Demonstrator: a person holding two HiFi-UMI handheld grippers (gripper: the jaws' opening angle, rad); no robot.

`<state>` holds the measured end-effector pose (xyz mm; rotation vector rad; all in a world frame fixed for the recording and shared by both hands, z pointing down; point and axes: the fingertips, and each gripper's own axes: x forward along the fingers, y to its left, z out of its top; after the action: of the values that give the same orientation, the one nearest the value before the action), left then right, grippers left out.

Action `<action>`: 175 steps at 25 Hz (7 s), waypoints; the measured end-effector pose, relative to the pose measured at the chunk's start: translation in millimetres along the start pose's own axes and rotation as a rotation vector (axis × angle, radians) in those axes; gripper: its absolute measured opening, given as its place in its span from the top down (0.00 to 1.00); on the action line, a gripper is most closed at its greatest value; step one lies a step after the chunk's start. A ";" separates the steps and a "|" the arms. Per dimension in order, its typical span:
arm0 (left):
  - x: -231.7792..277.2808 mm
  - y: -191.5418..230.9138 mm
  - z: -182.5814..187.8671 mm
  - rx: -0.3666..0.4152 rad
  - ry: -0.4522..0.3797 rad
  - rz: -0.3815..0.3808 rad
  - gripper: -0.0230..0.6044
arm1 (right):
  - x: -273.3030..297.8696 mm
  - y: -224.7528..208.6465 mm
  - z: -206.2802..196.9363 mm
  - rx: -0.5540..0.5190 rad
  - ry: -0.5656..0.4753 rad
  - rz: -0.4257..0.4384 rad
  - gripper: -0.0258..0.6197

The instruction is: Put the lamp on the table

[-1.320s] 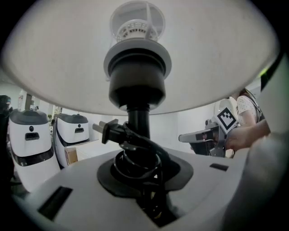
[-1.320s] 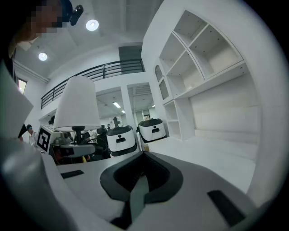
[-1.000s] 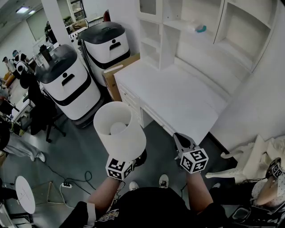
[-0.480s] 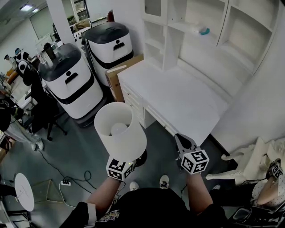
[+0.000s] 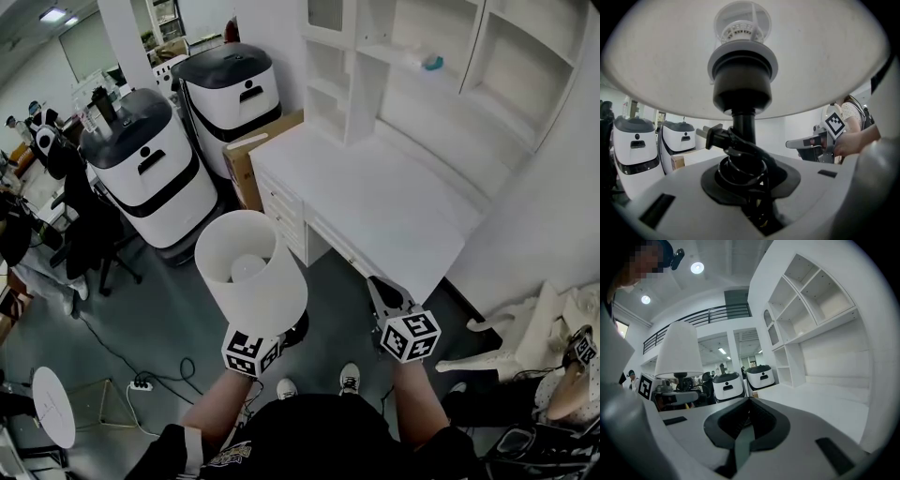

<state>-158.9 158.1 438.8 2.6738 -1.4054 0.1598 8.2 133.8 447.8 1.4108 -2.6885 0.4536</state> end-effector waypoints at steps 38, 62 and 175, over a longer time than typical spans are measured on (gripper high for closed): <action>49.5 64.4 0.4 0.013 0.000 -0.049 0.80 | 74.4 -35.5 13.8 0.020 -0.011 -0.067 0.92; 233.5 67.2 25.4 0.028 -0.024 -0.010 0.80 | 140.8 -189.4 58.5 0.013 0.022 -0.002 0.92; 772.7 200.0 -47.3 0.188 -0.032 -0.317 0.74 | 358.2 -483.7 4.3 0.345 0.086 -0.457 0.92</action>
<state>110.2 -575.1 610.1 3.0215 -0.9979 0.2298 196.3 -410.2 623.9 1.9682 -2.1901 0.9319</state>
